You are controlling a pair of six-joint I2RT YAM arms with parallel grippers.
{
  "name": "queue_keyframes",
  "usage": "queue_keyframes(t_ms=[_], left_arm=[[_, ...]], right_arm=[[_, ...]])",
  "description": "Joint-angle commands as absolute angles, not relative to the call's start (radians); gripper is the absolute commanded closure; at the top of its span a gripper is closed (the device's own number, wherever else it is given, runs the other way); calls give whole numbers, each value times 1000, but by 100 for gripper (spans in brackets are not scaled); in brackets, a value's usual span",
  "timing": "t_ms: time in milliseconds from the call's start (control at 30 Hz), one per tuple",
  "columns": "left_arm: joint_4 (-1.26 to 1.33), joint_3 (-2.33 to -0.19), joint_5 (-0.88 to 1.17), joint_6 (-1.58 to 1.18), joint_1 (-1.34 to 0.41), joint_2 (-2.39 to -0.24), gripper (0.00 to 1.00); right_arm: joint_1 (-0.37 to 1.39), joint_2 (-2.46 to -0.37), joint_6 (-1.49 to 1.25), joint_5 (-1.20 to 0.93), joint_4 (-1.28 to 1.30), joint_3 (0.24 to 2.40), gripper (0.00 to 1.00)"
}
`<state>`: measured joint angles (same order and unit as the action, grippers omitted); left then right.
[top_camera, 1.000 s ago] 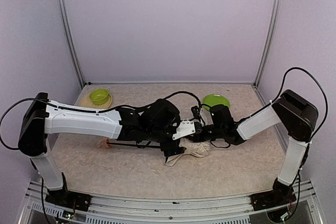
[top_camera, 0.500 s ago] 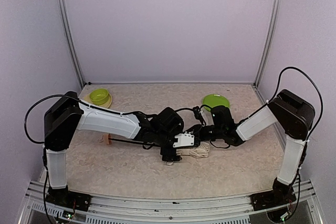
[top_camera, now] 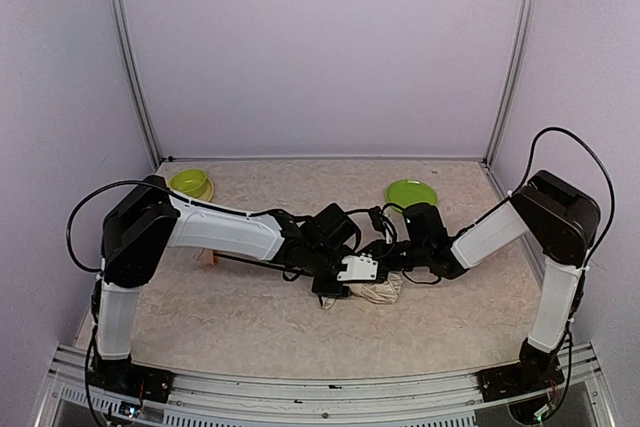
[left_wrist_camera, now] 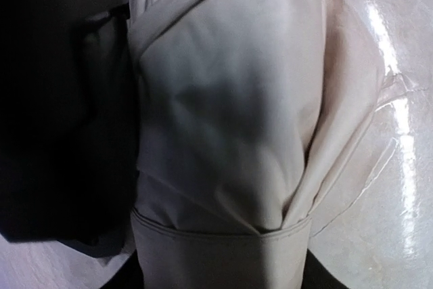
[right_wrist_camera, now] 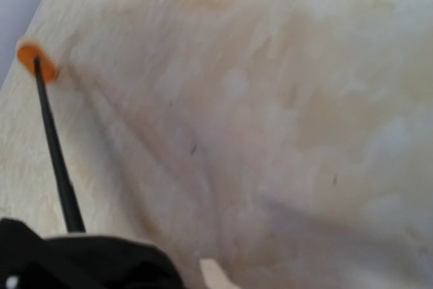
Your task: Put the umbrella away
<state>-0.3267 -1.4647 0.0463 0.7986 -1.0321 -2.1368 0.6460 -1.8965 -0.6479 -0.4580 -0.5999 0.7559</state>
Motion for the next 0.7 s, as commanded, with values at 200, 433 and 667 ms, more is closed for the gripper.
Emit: queue_keyframes(t_ms=[200, 433, 667], left_arm=[[-541, -1403, 16, 856, -1050, -2273, 77], [-480, -1378, -44, 831, -1057, -2254, 100], [-173, -1217, -58, 738, -1044, -2042, 100]], right_arm=[[601, -1849, -625, -414, -542, 738, 100], [574, -1800, -631, -401, -499, 721, 78], [511, -1648, -574, -390, -390, 690, 54]])
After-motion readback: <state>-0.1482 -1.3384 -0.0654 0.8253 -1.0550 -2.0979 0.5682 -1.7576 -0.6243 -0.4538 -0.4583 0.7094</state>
